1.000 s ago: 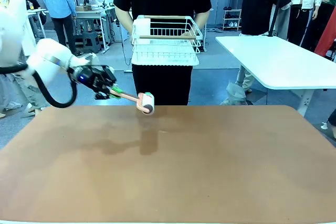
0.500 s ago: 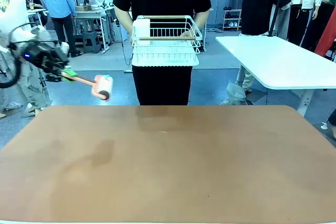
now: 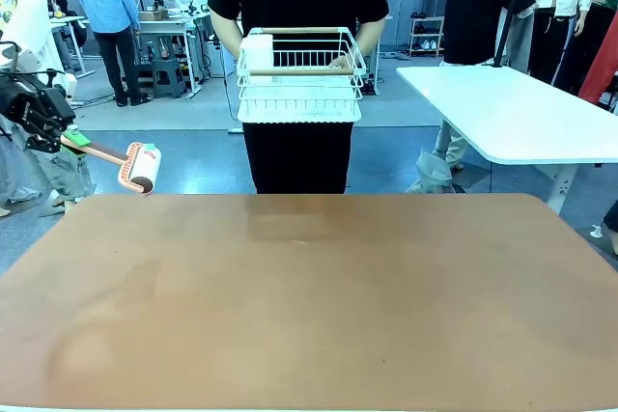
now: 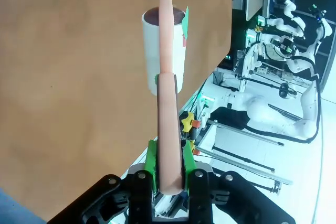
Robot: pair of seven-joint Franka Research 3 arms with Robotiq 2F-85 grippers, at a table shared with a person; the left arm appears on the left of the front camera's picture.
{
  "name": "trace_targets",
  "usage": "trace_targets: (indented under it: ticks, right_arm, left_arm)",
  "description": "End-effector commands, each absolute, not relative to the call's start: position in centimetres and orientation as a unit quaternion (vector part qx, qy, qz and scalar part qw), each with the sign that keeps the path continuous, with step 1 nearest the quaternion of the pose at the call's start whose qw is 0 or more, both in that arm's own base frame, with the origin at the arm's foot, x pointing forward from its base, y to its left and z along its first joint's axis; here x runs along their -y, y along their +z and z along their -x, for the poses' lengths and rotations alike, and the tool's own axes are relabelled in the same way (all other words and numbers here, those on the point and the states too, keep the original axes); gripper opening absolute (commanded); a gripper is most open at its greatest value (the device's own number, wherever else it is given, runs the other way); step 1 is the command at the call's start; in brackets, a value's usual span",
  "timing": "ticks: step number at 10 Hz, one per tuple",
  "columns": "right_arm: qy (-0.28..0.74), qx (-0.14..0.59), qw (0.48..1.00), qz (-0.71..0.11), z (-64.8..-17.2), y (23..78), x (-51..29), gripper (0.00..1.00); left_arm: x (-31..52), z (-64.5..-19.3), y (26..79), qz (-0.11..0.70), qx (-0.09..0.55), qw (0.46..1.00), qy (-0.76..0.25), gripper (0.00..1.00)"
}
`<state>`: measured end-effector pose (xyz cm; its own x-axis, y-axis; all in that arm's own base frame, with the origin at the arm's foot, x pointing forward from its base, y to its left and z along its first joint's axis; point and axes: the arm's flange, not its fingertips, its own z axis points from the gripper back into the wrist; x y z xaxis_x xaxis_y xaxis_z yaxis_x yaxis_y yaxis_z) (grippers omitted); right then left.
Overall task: Clean the table.
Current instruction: Clean the table with the Lint Roller when the human lifts the Dish drying rack.
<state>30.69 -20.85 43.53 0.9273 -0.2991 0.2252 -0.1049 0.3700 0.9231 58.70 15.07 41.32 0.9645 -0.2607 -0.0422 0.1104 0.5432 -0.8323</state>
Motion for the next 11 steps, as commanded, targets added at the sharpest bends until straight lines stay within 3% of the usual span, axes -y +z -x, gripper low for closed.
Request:
trace_targets:
  ticks: [1, 11]
  right_arm:
    - [-0.055, 0.186, 0.805, -0.561, -30.56, 43.90, 20.85, 1.00]
    - [-0.055, 0.186, 0.805, -0.561, -30.56, 43.90, 20.85, 1.00]
  left_arm:
    - [-14.93, -57.79, 41.28, 0.476, -0.069, 0.870, -0.105, 0.22]
    - [-15.07, -58.70, 41.32, 0.466, -0.081, 0.875, -0.106, 0.22]
